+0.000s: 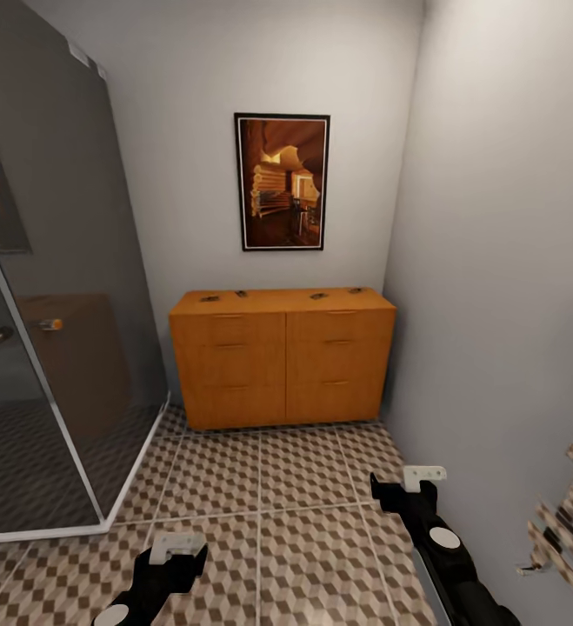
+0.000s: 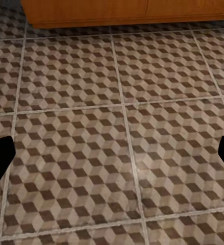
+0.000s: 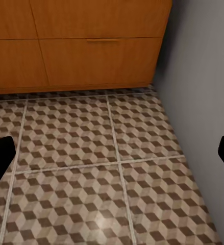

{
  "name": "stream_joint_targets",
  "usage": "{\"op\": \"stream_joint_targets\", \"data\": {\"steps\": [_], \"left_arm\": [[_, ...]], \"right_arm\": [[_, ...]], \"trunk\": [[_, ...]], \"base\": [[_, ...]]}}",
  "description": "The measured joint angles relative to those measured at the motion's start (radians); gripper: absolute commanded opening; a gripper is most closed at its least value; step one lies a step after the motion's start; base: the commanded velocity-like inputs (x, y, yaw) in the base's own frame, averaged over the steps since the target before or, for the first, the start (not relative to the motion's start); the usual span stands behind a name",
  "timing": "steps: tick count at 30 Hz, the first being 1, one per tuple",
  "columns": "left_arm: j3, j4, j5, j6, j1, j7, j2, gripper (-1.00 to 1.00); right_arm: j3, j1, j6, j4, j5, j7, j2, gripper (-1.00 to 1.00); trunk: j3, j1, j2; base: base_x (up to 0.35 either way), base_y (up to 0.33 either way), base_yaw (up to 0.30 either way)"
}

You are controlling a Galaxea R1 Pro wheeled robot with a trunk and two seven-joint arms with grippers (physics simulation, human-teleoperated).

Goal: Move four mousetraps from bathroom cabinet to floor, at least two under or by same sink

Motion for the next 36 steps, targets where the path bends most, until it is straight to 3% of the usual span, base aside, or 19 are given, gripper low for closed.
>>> {"op": "stream_joint_targets", "data": {"steps": [36], "left_arm": [[0.0, 0.0, 0.0, 0.0, 0.0, 0.0, 0.0, 1.0]], "right_arm": [[0.0, 0.0, 0.0, 0.0, 0.0, 0.0, 0.0, 1.0]], "trunk": [[0.0, 0.0, 0.0]], "base": [[0.23, 0.0, 0.0]]}}
